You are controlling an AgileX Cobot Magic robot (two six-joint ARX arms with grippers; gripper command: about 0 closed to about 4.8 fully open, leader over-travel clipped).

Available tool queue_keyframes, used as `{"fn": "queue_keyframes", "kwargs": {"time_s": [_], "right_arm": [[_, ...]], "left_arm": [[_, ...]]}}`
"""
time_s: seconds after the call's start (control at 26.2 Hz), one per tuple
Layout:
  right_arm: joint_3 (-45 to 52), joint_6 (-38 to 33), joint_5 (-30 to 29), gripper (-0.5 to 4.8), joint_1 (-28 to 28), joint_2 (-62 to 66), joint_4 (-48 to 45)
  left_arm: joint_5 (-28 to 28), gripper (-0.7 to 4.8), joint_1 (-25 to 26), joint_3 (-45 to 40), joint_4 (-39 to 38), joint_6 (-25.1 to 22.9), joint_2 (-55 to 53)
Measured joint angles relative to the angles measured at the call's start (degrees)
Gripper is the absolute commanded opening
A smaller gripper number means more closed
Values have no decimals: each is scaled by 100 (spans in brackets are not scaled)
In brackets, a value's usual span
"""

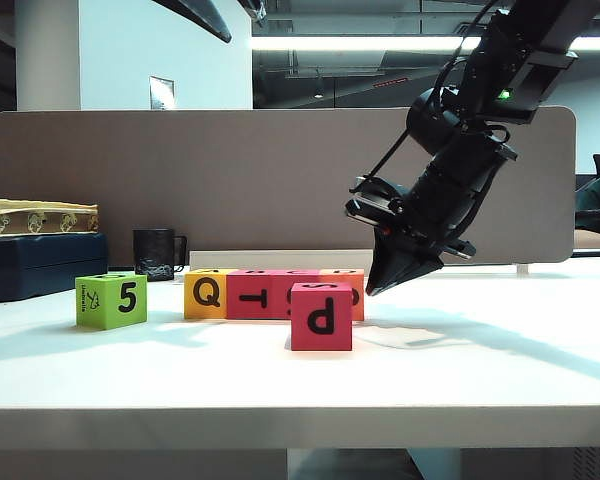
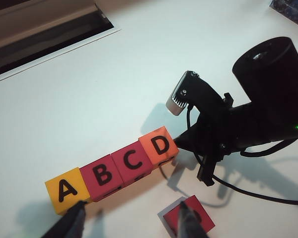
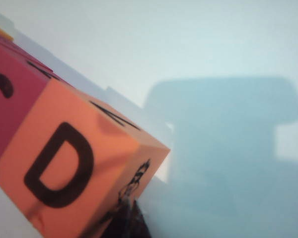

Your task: Select the appropriate blocks from the scattered letter blocks on the table and arrange them in a row to spell out "ABCD".

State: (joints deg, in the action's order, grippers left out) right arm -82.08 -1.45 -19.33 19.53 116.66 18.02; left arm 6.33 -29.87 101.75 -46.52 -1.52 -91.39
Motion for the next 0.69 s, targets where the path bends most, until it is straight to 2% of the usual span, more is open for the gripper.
{"fn": "queue_keyframes", "kwargs": {"time_s": [0.15,0.34,0.57,0.69], "right_arm": [[0,0,2,-3,0,0,-111],[0,0,450,-3,-9,-37,-103],[-2,35,669,-3,-26,-586,11],[-2,48,662,-3,-15,-933,179]], "left_arm": [[0,232,0,0,-122,-2,0],[-221,221,-2,0,-127,-122,0],[-807,94,4,0,-249,-446,0],[-966,53,63,0,-254,-647,0]]}}
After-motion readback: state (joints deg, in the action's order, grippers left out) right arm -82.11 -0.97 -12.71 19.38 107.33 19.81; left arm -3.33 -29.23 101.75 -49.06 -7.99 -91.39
